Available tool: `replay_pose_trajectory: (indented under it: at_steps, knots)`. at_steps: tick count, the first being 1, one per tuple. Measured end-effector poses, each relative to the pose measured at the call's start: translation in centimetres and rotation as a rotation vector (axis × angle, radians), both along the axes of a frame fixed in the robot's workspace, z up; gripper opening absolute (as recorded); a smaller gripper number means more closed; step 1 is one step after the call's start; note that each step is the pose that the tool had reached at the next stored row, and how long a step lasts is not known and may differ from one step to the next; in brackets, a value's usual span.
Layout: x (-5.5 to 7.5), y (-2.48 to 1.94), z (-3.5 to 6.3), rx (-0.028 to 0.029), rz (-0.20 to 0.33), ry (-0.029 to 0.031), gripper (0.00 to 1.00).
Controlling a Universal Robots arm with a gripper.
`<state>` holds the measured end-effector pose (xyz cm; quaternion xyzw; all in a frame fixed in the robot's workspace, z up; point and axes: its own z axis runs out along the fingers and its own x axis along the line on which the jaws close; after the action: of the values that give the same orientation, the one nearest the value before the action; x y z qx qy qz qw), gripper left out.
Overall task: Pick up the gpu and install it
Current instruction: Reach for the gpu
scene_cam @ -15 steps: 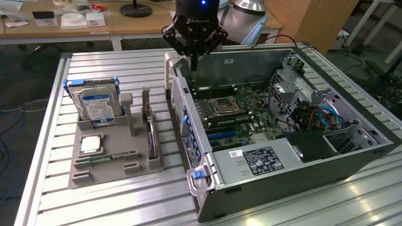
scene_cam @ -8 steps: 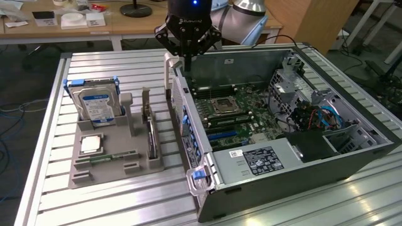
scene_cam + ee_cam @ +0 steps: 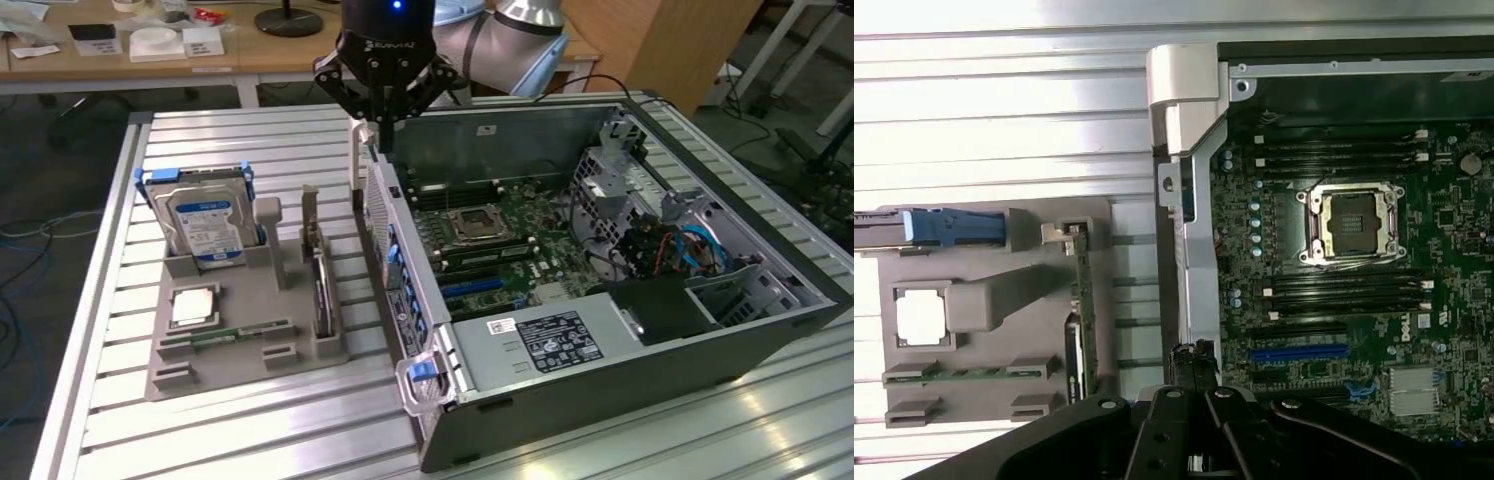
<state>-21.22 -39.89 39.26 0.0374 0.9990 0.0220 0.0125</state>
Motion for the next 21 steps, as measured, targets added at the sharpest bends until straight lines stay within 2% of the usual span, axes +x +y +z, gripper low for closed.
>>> replay_pose_trajectory:
  at_steps: [21]
  knots:
    - [-4.6,0.06,-0.13,0.0001,0.000,-0.0001,0.11]
